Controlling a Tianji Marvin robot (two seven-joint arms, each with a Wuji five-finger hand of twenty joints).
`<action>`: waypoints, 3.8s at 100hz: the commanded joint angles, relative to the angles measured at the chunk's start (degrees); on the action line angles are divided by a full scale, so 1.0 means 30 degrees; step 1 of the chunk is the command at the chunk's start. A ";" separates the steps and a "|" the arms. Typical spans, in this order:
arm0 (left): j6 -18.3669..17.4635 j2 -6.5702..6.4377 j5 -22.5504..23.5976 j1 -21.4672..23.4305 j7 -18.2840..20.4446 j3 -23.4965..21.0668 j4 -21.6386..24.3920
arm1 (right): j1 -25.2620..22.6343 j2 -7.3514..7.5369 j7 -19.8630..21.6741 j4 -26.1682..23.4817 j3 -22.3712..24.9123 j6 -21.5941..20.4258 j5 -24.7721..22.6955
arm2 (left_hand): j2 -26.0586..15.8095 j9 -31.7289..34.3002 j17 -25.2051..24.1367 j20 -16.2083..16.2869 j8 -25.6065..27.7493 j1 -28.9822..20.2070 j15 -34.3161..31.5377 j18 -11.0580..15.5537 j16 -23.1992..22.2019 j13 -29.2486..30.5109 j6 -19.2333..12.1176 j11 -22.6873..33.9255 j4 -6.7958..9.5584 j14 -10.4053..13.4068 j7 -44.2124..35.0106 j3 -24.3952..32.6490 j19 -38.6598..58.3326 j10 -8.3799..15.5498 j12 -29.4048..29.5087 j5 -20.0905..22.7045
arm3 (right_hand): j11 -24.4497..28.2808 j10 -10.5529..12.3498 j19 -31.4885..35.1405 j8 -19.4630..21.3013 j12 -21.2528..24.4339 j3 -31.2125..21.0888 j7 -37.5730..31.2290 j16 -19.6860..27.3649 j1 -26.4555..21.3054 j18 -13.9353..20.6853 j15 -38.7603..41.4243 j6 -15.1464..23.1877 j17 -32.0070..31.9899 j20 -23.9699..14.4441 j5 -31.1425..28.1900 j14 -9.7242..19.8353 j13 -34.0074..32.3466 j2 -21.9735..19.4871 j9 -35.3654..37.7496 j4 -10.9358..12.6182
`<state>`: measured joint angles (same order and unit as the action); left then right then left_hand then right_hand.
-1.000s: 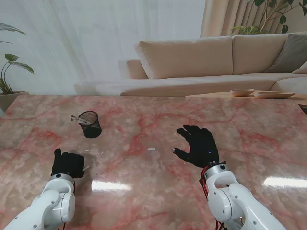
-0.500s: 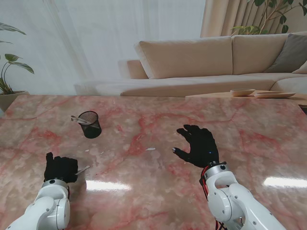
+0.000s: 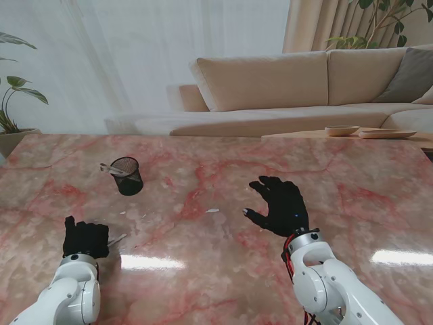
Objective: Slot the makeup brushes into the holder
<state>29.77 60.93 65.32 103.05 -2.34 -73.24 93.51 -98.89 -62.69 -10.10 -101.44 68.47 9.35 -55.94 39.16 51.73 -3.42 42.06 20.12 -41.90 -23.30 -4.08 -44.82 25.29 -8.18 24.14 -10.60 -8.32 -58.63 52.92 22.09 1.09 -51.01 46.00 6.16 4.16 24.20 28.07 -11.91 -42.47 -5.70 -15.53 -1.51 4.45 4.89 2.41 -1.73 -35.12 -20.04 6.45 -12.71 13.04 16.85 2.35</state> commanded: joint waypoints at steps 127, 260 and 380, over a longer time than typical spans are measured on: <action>-0.0538 -0.0125 0.0801 0.0748 0.1099 0.0501 -0.0718 | -0.0318 -0.0217 -0.0751 -0.0051 0.0160 -0.0026 0.0397 | -0.2162 -0.4239 -0.0387 0.0244 1.1799 0.1395 0.0340 0.0622 0.1881 -0.3400 -0.0495 0.1825 -0.2486 -0.0355 0.1519 0.2532 -0.3833 -0.1592 0.3775 0.0969 | 0.0075 -0.0017 0.0128 0.0157 -0.0298 -0.0416 -0.0148 -0.0510 -0.0360 -0.0106 0.0246 0.0141 -0.0340 -0.0284 0.0155 0.0229 -0.0052 0.0251 -0.0123 0.0235; -0.2188 0.0151 0.1092 0.1645 0.0222 -0.1320 0.2284 | -0.0334 -0.0208 -0.0535 -0.0061 0.0150 0.0003 0.0559 | -0.3810 -0.3664 -0.0271 -0.0929 1.4646 0.0915 0.0710 0.0774 0.1690 -0.2710 -0.2030 0.1567 -0.2679 -0.0060 0.1601 0.0727 -0.3990 -0.1026 0.3311 -0.0065 | 0.0096 -0.0012 0.0051 0.0126 -0.0330 -0.0181 -0.0152 -0.0505 -0.0265 -0.0126 0.0232 0.0183 -0.0426 -0.0244 0.0107 0.0249 -0.0077 0.0045 -0.0047 0.0143; -0.2930 0.1337 -0.3445 0.2354 -0.4162 -0.3453 0.5661 | -0.0225 -0.0179 -0.0379 -0.0051 0.0107 0.0022 0.0486 | -0.4215 -0.3258 -0.0202 -0.1283 1.4880 0.0504 0.0625 0.1076 0.1529 -0.2490 -0.2117 0.1433 -0.2591 -0.0065 0.1570 0.0022 -0.4202 -0.0696 0.1418 -0.0432 | 0.0066 0.0003 0.0061 0.0100 -0.0324 -0.0003 -0.0157 -0.0503 -0.0223 -0.0138 0.0218 0.0206 -0.0431 -0.0251 0.0115 0.0244 -0.0060 -0.0124 -0.0087 0.0074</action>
<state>21.09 64.59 55.07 110.81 -14.16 -83.45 109.56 -99.38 -63.24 -12.23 -101.62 68.88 9.09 -54.52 29.84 41.62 -4.06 38.90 62.71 -38.30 -22.74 -2.67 -39.46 16.80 -9.84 29.05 -18.20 -9.26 -50.59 54.45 11.76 -1.39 -45.76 43.04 6.18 4.16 24.25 28.07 -11.94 -42.64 -5.71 -15.61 -2.92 4.37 5.45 2.36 -1.73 -35.12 -20.04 6.45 -12.71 13.30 16.85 2.35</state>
